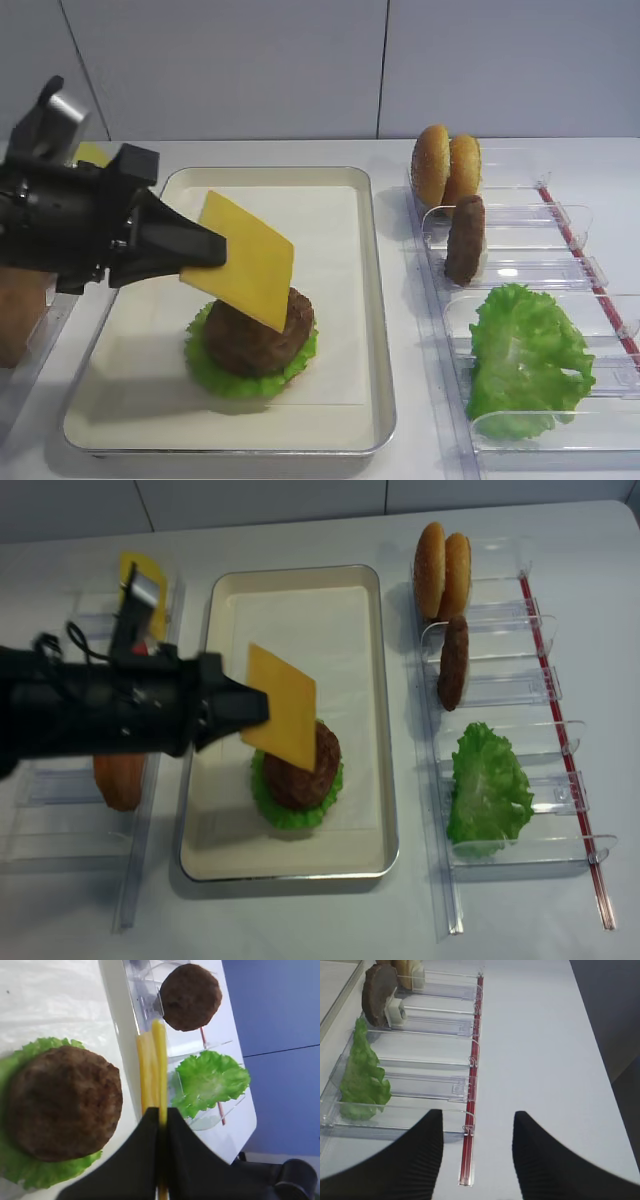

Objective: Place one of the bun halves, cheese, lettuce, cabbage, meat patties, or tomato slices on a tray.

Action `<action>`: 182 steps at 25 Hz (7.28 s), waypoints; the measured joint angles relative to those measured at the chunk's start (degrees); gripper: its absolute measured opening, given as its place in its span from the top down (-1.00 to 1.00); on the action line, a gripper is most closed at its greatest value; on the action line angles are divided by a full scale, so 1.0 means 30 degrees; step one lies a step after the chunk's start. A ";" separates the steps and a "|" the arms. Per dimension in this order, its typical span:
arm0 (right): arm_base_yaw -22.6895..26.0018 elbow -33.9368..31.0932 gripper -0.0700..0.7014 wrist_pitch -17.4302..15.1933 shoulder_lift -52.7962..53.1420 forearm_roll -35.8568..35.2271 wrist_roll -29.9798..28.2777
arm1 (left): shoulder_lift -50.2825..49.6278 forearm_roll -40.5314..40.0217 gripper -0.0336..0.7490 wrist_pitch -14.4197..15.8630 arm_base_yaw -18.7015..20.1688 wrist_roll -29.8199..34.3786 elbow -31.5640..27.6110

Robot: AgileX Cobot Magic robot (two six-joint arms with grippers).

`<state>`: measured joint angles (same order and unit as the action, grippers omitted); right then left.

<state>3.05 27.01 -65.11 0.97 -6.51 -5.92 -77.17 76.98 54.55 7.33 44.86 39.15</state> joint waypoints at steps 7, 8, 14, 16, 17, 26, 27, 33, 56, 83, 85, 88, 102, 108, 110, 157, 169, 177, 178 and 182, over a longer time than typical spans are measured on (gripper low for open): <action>0.0000 0.0000 -0.03 0.0000 0.0000 0.0000 0.0000 | -0.1606 0.2705 0.94 -0.1965 0.2232 0.1853 -0.0129; 0.0000 0.0000 -0.03 0.0000 0.0000 0.0000 0.0000 | -0.2063 0.3142 0.94 -0.1965 0.2319 0.2110 -0.0129; 0.0000 0.0000 -0.03 0.0000 0.0000 0.0000 0.0000 | -0.3446 0.3687 0.94 -0.2337 0.2328 0.2829 -0.0129; 0.0000 0.0000 -0.03 0.0000 0.0000 0.0000 0.0000 | -0.3491 0.3389 0.94 -0.2524 0.2328 0.2726 -0.0129; 0.0000 0.0000 -0.03 0.0000 0.0000 0.0000 0.0000 | -0.3491 0.3050 0.94 -0.2666 0.2328 0.2577 -0.0129; 0.0000 0.0000 -0.03 0.0000 0.0000 0.0000 0.0000 | -0.3553 0.1178 0.94 -0.3209 0.2328 0.1349 -0.0129; 0.0000 0.0000 -0.03 0.0000 0.0000 0.0000 0.0000 | -0.3553 0.0901 0.94 -0.3406 0.2328 0.1100 -0.0129; 0.0000 0.0000 -0.03 0.0000 0.0000 0.0000 0.0000 | -0.3553 0.0022 0.94 -0.3762 0.2328 0.0462 -0.0129; 0.0000 0.0000 -0.03 0.0037 0.0000 0.0000 0.0000 | -0.3553 -0.0522 0.66 -0.3794 0.2328 0.0193 -0.0129; 0.0000 0.0000 -0.03 0.0037 0.0000 0.0000 0.0000 | -0.3553 -1.0094 0.61 -0.2869 0.2328 -0.7841 0.3608; 0.0000 0.0000 -0.03 0.0037 0.0000 0.0000 0.0000 | -0.3553 -1.1861 0.61 -0.2192 0.2328 -0.9240 0.4363; 0.0000 0.0000 -0.03 0.0037 0.0000 0.0000 0.0000 | -0.3553 -1.5301 0.61 -0.0470 0.2328 -1.1595 0.5748; 0.0000 -0.0029 -0.03 0.0037 0.0000 0.0000 0.0000 | -0.3161 -2.5407 0.61 0.5070 0.2328 -1.7208 1.1605; 0.0000 -0.0029 -0.03 0.0037 0.0000 0.0000 0.0000 | 0.0346 -2.5480 0.61 0.5229 0.2328 -1.7247 1.0528; 0.0000 -0.0029 -0.03 0.0037 0.0000 0.0000 0.0000 | 0.2186 -2.5488 0.61 0.5310 0.2328 -1.7247 0.9547; 0.0000 -0.0029 -0.03 0.0003 0.0000 -0.0123 -0.0260 | 2.3789 -2.5520 0.64 0.4372 0.2328 -1.3298 -0.3695; 0.0000 -0.0029 -0.03 0.0003 0.0000 -0.0123 -0.0294 | 2.5741 -2.5660 0.64 0.4372 -0.0931 -1.3298 -0.3695; 0.0000 -0.0029 -0.03 0.0041 0.0000 -0.0155 -0.0290 | 2.6041 -2.6063 0.64 0.4345 -0.1436 -1.3298 -0.3695; 0.0000 -0.0029 -0.03 0.0041 0.0000 -0.0155 -0.0290 | 2.6052 -2.6063 0.64 0.4345 -0.1467 -1.3298 -0.3695; 0.0000 -0.0029 -0.03 0.0041 0.0000 -0.0155 -0.0290 | 2.6052 -2.6063 0.64 0.4345 -0.1480 -1.3298 -0.3695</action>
<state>3.05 26.92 -64.99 0.97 -6.98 -6.79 0.99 -1.21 67.59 2.89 4.96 28.06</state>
